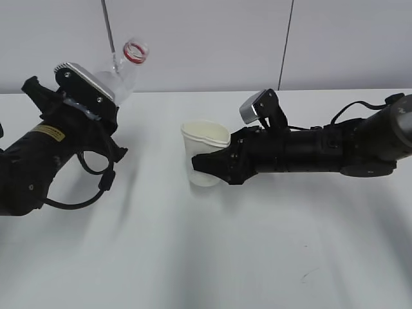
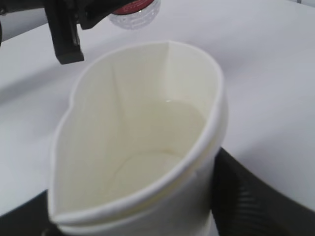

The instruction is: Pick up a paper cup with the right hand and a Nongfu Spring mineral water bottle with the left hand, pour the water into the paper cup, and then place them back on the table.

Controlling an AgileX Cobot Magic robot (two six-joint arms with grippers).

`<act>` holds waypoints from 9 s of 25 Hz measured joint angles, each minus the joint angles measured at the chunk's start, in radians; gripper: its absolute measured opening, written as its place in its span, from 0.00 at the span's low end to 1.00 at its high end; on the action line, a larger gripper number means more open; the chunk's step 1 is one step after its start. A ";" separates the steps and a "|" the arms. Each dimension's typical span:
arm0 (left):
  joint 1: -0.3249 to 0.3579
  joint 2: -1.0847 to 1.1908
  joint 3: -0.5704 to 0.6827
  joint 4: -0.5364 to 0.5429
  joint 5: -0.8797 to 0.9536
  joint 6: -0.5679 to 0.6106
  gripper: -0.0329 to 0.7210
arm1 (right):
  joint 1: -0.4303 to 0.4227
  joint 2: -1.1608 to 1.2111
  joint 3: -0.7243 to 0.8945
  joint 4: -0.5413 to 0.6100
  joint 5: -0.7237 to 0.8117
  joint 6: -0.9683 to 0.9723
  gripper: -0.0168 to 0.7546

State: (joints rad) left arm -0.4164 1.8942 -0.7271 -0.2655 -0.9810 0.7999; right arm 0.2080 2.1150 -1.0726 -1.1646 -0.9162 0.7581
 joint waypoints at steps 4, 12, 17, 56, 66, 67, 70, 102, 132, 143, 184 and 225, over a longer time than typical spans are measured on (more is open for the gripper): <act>0.000 0.000 0.000 0.000 0.001 -0.185 0.53 | 0.000 0.000 0.000 0.045 0.000 -0.013 0.62; 0.000 0.000 0.000 -0.001 0.058 -0.451 0.53 | 0.000 0.000 0.000 0.122 0.008 -0.053 0.62; 0.000 0.001 0.000 -0.001 0.106 -0.525 0.53 | 0.000 0.000 0.000 0.183 0.010 -0.084 0.62; 0.000 0.013 0.000 0.007 0.045 -0.548 0.53 | 0.000 0.071 0.000 0.887 0.202 -0.578 0.62; 0.000 0.047 0.000 0.008 0.025 -0.548 0.53 | 0.000 0.141 0.000 0.987 0.130 -0.651 0.62; 0.000 0.049 0.000 0.008 0.024 -0.548 0.53 | 0.000 0.148 0.000 0.991 0.113 -0.653 0.62; 0.000 0.056 0.000 0.009 0.013 -0.548 0.53 | 0.000 0.159 0.000 0.993 0.085 -0.656 0.62; 0.000 0.059 0.000 0.011 0.002 -0.549 0.53 | 0.000 0.159 0.066 1.027 0.015 -0.660 0.79; 0.000 0.188 -0.022 0.006 -0.117 -0.634 0.53 | 0.000 -0.282 0.475 0.988 -0.018 -0.660 0.79; 0.000 0.241 -0.060 0.005 -0.130 -0.646 0.53 | 0.000 -0.300 0.482 0.988 -0.019 -0.660 0.79; 0.000 -0.065 0.000 -0.025 -0.022 -0.579 0.82 | 0.000 -0.483 0.483 0.986 0.097 -0.662 0.79; 0.259 -0.379 -0.788 -0.230 1.461 -0.309 0.78 | 0.000 -0.584 -0.518 1.115 1.710 -0.659 0.79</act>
State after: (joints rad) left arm -0.1578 1.5155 -1.5153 -0.4957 0.4805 0.4906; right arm 0.2080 1.5308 -1.5907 -0.0493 0.7938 0.0988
